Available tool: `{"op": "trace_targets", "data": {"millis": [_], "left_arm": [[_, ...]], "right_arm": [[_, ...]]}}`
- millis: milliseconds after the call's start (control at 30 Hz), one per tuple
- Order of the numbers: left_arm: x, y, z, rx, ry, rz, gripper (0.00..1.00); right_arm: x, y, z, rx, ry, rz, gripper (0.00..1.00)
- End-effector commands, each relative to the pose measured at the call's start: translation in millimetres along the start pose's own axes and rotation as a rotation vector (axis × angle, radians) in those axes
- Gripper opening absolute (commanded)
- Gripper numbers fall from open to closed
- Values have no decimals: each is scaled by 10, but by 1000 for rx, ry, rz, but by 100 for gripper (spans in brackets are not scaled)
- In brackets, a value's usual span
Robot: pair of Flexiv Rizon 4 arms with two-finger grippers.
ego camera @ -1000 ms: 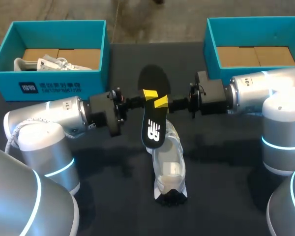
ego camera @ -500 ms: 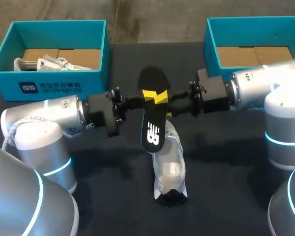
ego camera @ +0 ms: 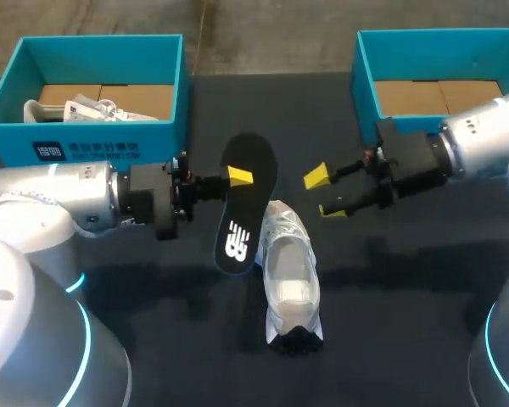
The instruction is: Take the shoe out of the shoebox, open the shoe tongue, remove and reinsert the insole, then place the shoe into the shoebox
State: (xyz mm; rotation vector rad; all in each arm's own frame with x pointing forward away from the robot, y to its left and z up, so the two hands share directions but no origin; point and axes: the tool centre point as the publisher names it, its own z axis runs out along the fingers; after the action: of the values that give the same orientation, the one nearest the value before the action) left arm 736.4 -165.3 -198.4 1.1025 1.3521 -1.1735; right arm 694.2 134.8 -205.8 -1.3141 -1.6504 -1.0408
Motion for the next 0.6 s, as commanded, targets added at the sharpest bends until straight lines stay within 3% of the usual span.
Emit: {"op": "trace_targets", "data": {"millis": [33,233,367,600], "left_arm": [[-29,-181,-157,26,86,-49,0],[16,-435,-153,77,159,-119,0],[26,-596,-122,151,232,-145,0],[26,-596,-122,151,232,-145,0]], "right_arm": [[10,-48,-376,38,-66,-22,100],[-29,-191,-509,111,-107,-111,100],[-53,-306,-544,177,-111,-126,100],[-53,-306,-544,177,-111,-126,100]]}}
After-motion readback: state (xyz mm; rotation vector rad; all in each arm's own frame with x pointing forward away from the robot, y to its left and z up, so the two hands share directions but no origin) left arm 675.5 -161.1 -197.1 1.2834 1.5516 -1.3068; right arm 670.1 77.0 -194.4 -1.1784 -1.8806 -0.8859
